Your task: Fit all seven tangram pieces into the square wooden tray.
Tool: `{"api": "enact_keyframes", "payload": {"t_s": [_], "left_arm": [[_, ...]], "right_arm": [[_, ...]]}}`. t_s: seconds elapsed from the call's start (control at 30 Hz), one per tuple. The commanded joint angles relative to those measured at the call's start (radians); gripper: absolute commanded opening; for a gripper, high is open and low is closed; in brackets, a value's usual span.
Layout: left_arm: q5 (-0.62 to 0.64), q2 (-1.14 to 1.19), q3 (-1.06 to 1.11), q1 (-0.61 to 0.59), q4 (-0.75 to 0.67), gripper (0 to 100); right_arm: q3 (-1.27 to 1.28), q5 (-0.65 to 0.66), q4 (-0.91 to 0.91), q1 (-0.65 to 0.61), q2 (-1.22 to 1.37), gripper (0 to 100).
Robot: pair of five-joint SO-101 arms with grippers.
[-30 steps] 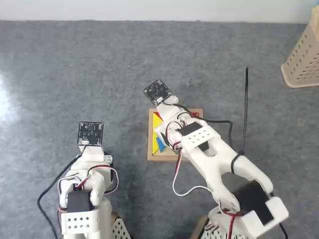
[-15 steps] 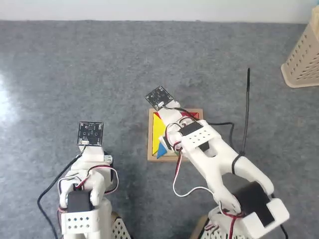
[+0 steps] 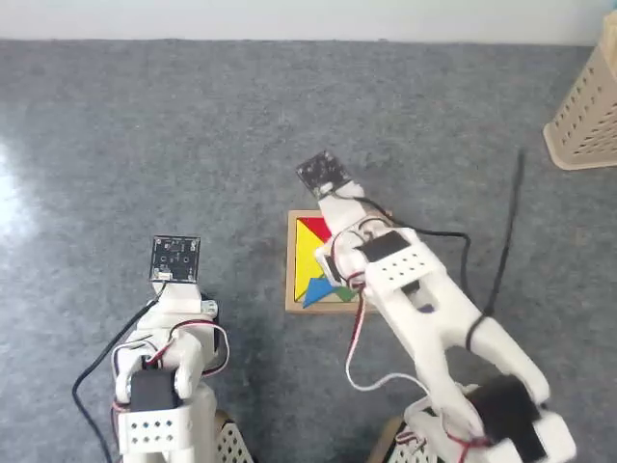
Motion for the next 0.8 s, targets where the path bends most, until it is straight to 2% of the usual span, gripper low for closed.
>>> {"api": "enact_keyframes", "payload": {"t_s": [0.0,0.13,0.77], "left_arm": [[0.008,-0.017,-0.012,0.005,0.005,1],[0.008,-0.017,-0.012,0.005,0.005,1],[0.008,-0.017,-0.012,0.005,0.005,1]], "right_arm": [[0.040,0.021,-0.013,0.008,-0.096,0.7],[0.080,0.041,-0.056,0.008,-0.096,0.7],[0.031,0.044,-0.050,-0.016,0.058,0.7]]}}
